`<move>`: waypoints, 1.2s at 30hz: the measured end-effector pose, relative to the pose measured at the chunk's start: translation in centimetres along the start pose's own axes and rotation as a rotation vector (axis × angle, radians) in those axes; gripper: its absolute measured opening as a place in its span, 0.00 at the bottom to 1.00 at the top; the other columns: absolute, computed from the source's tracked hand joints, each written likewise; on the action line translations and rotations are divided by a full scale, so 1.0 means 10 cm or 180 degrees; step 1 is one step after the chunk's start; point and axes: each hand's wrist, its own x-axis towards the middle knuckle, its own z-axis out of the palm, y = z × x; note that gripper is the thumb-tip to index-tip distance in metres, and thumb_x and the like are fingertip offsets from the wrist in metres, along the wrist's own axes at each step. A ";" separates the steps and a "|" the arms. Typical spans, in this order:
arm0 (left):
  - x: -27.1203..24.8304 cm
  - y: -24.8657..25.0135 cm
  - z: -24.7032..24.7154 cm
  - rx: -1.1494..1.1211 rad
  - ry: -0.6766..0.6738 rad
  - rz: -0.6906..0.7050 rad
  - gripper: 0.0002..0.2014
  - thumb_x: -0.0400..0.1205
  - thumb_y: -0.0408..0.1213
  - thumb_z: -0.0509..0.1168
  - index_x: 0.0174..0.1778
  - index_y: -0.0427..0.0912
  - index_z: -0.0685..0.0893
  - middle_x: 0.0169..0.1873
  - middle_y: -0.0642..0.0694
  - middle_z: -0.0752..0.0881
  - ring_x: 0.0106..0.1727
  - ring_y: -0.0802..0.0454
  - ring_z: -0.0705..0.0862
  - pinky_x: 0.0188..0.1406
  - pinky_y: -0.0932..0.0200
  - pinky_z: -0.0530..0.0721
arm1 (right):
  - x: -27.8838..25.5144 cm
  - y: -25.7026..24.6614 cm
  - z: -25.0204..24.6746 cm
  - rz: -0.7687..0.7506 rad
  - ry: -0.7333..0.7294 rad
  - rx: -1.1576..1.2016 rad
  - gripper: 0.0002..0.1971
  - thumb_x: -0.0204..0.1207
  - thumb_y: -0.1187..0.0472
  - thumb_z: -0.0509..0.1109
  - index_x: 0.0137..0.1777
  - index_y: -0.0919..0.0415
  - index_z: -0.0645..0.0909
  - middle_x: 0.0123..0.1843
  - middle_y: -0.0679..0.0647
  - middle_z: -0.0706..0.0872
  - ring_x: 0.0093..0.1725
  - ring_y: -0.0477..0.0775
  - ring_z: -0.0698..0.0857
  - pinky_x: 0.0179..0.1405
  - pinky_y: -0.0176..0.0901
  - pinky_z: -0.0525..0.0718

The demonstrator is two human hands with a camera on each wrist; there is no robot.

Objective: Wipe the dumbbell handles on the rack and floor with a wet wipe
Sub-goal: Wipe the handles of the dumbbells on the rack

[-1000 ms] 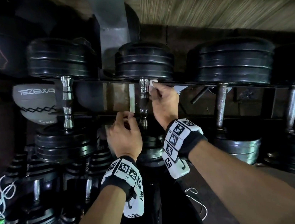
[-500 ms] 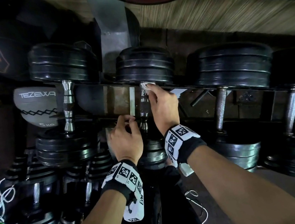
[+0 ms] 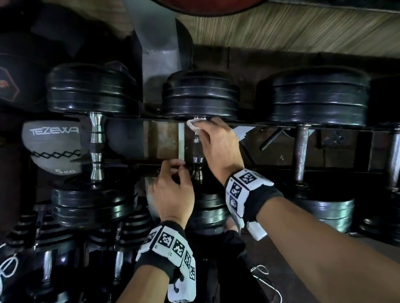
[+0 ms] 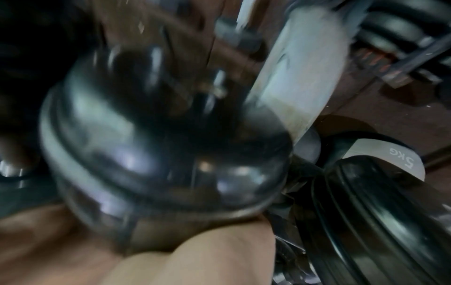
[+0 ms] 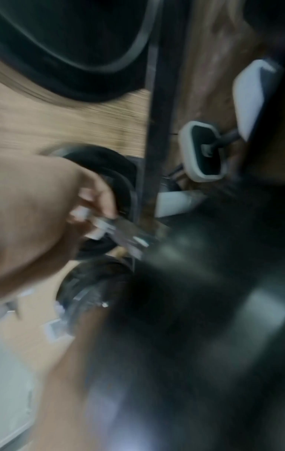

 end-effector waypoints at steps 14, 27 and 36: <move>0.83 0.16 -0.21 -0.0442 -0.1023 -0.0019 0.04 0.82 0.35 0.72 0.48 0.38 0.85 0.44 0.44 0.92 0.46 0.46 0.92 0.43 0.65 0.85 | -0.75 0.07 -0.09 0.1192 -0.0224 0.1449 0.11 0.89 0.54 0.62 0.68 0.52 0.78 0.43 0.47 0.87 0.32 0.39 0.81 0.35 0.34 0.80; 1.24 0.47 0.05 0.0778 -0.2167 0.0712 0.10 0.86 0.27 0.63 0.58 0.35 0.89 0.53 0.50 0.88 0.54 0.57 0.85 0.55 0.66 0.74 | -0.92 0.10 0.08 0.0945 -0.0332 0.0790 0.25 0.82 0.40 0.46 0.64 0.51 0.77 0.53 0.48 0.87 0.58 0.51 0.83 0.61 0.52 0.78; 0.99 0.53 -0.15 0.0600 -0.1379 0.1152 0.08 0.86 0.28 0.64 0.51 0.33 0.89 0.41 0.56 0.83 0.39 0.74 0.79 0.46 0.82 0.71 | -0.93 0.08 0.06 0.1000 -0.0342 0.0744 0.24 0.82 0.41 0.47 0.64 0.49 0.78 0.52 0.47 0.87 0.58 0.51 0.83 0.64 0.53 0.78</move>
